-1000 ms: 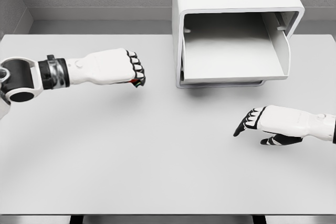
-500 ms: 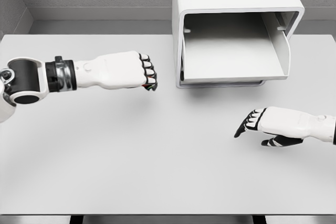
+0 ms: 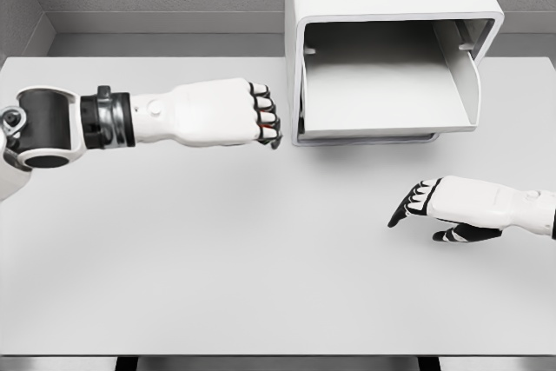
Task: Slide open multi-storey tabletop storage cabinets and put open load switch and slide close multi-storey tabletop storage cabinets
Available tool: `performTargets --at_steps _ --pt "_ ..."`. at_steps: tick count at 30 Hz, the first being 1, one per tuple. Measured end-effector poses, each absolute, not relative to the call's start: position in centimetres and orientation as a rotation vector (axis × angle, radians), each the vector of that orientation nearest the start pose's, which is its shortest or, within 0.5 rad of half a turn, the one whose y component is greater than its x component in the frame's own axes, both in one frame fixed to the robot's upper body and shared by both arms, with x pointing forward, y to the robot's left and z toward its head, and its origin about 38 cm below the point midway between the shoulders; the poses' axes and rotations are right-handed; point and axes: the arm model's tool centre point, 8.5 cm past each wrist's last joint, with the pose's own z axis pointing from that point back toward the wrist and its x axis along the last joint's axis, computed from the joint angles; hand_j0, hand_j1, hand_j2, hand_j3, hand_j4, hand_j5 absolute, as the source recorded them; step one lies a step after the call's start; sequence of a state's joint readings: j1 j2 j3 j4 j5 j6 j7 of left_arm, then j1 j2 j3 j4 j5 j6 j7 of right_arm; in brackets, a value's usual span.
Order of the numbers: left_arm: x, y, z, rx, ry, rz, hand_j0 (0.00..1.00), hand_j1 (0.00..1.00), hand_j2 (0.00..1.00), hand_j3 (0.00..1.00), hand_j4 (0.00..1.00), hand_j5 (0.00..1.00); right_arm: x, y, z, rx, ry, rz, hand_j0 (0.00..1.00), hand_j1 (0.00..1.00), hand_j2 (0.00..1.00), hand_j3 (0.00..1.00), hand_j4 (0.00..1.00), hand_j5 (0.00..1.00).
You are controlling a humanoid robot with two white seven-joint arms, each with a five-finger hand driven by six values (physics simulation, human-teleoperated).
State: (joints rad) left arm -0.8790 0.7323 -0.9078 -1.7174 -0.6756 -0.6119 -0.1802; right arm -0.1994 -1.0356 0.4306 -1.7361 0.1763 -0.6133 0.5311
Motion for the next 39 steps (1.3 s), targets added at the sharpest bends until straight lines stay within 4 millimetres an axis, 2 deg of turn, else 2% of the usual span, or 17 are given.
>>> performTargets --at_steps 7,18,30,39 --pt "39.0 14.6 27.7 -0.518 1.898 2.361 0.53 0.53 0.53 0.53 0.53 0.53 32.7 -32.9 18.2 -0.087 -1.402 2.031 0.75 0.75 0.75 0.75 0.75 0.75" --pt "38.0 15.0 28.3 -0.516 1.881 2.346 0.53 0.53 0.53 0.53 0.53 0.53 32.7 -32.9 18.1 -0.083 -1.398 2.03 0.75 0.75 0.75 0.75 0.75 0.75" --pt "38.1 14.9 29.6 -0.539 1.898 2.308 0.53 0.53 0.53 0.53 0.53 0.53 32.7 -32.9 18.1 -0.086 -1.398 2.031 0.76 0.76 0.76 0.76 0.76 0.76" --pt "38.1 13.3 30.3 -0.524 1.914 2.257 0.53 0.53 0.53 0.53 0.53 0.53 32.6 -32.9 18.0 -0.087 -1.395 2.034 0.76 0.76 0.76 0.76 0.76 0.76"
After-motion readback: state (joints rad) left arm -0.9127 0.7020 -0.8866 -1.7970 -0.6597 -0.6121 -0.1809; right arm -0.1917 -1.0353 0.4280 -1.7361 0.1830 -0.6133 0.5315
